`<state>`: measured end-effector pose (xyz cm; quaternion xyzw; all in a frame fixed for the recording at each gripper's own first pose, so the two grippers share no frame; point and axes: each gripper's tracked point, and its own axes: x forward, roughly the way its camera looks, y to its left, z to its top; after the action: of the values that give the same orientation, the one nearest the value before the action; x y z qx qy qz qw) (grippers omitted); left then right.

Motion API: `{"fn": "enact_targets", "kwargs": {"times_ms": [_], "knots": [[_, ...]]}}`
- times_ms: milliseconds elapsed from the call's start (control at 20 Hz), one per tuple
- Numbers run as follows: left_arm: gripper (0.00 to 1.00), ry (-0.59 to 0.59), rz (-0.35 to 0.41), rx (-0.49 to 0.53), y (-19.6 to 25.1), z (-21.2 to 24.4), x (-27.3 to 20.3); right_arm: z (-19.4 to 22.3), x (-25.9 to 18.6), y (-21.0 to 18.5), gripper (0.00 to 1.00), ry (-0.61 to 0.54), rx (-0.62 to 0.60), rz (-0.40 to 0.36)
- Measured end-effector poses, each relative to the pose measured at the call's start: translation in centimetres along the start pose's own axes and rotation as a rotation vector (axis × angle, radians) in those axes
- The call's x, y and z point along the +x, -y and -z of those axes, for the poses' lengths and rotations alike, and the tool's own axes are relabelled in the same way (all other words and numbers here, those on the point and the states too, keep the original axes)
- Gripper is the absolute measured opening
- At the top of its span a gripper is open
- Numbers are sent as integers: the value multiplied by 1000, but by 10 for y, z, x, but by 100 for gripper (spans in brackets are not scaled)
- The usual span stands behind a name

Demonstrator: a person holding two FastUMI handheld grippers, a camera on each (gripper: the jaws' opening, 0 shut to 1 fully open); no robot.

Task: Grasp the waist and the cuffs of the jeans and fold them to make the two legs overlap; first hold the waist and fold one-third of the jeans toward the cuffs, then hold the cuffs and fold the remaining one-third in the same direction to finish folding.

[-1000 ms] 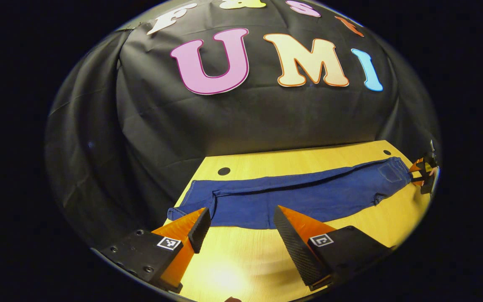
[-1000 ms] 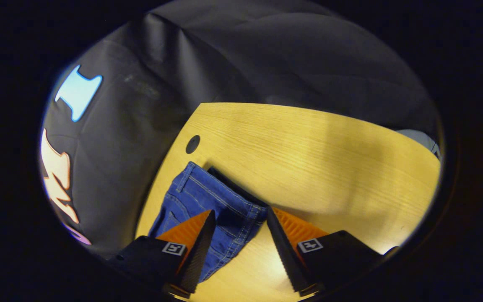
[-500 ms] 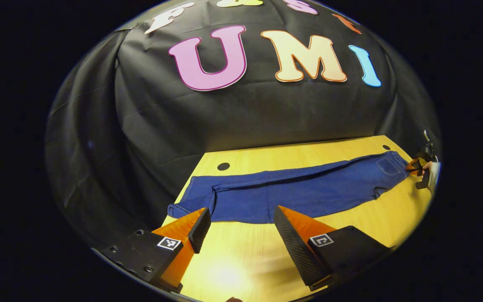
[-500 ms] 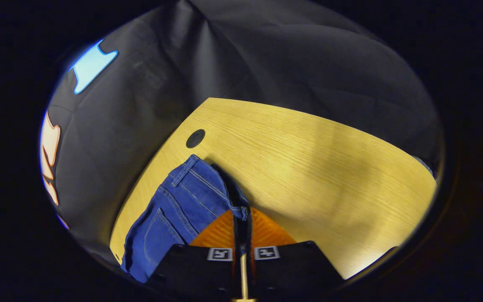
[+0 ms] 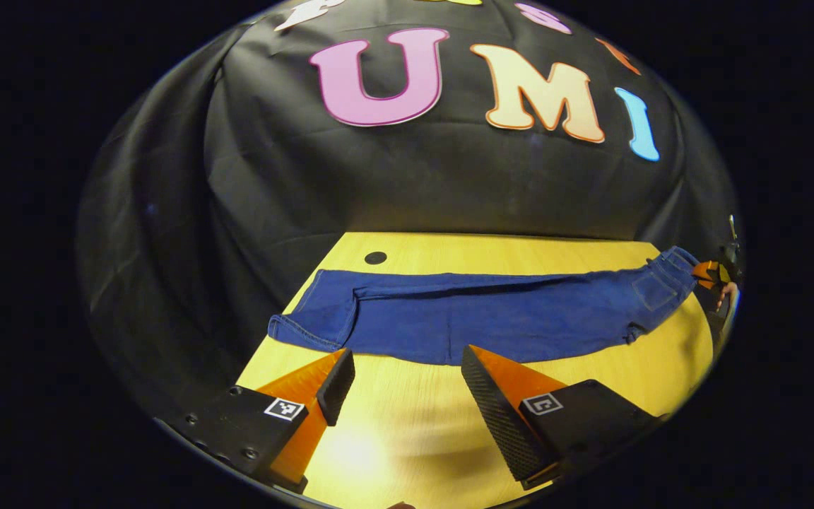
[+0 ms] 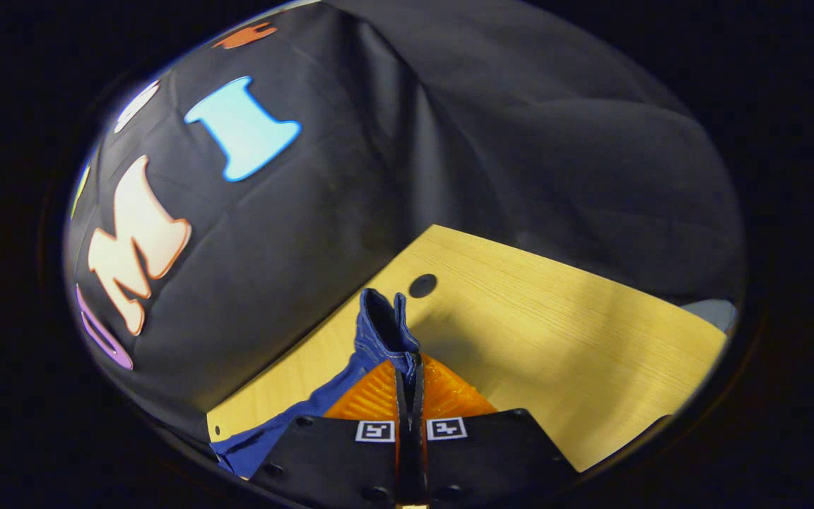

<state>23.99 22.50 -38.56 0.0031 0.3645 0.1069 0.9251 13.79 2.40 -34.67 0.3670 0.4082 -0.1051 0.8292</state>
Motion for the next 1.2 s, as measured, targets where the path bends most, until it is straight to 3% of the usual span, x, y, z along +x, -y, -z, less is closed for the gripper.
{"fn": "enact_targets", "kwargs": {"times_ms": [250,550,950,1200], "knots": [[96,-41,-23,-86,-34,20,2,-1,-48,-94,3,103,-91,-173],[96,-45,-26,-125,-65,27,7,45,-78,-213,3,95,-203,-340],[96,-87,-27,-172,-115,41,18,162,-87,-314,2,-3,-309,-476],[96,-112,-3,-195,-134,40,35,254,-76,-347,2,-107,-310,-508]]}}
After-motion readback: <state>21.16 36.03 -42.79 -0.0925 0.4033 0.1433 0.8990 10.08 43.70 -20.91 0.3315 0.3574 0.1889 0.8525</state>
